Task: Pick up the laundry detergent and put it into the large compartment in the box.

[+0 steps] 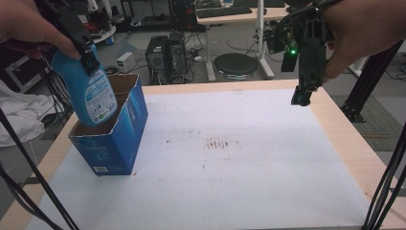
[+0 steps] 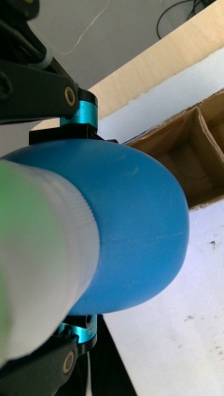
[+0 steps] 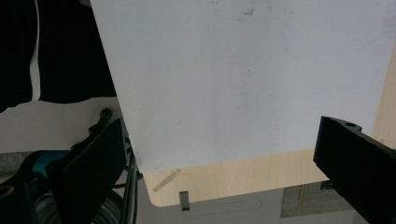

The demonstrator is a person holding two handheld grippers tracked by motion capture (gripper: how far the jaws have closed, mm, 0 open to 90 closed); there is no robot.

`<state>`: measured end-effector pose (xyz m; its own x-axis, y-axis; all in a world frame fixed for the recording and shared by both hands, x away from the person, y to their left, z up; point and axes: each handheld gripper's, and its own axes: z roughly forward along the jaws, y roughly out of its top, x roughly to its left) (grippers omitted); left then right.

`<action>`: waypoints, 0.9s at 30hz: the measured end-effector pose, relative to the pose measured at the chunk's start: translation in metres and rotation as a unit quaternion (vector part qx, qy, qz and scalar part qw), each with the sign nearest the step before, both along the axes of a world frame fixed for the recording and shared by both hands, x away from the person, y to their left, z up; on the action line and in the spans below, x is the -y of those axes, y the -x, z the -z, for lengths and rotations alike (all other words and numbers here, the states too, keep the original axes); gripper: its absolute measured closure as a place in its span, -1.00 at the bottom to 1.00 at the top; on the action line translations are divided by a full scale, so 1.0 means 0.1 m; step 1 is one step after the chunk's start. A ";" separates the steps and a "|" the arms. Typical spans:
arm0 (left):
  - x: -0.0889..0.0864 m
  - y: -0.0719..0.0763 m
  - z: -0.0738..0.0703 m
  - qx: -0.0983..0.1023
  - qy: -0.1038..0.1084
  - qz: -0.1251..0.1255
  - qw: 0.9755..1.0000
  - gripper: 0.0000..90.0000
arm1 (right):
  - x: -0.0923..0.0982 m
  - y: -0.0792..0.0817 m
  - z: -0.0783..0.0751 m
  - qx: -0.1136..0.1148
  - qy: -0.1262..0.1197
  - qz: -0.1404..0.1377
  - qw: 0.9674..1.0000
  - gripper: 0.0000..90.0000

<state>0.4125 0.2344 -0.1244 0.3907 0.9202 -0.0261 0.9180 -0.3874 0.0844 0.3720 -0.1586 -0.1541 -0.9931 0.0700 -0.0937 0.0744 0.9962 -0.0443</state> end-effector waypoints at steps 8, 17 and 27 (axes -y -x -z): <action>-0.05 -0.09 0.27 -0.015 0.002 -0.018 1.000 -0.14 | 0.05 0.01 0.00 0.003 -0.001 0.008 1.000 -0.96; -0.11 -0.16 0.61 -0.027 0.013 -0.016 0.999 -0.14 | 0.06 0.01 0.02 0.001 -0.001 0.009 1.000 -0.96; -0.07 -0.21 0.95 -0.035 -0.003 0.053 0.998 -0.14 | 0.07 0.00 0.04 -0.002 -0.002 0.011 1.000 -0.96</action>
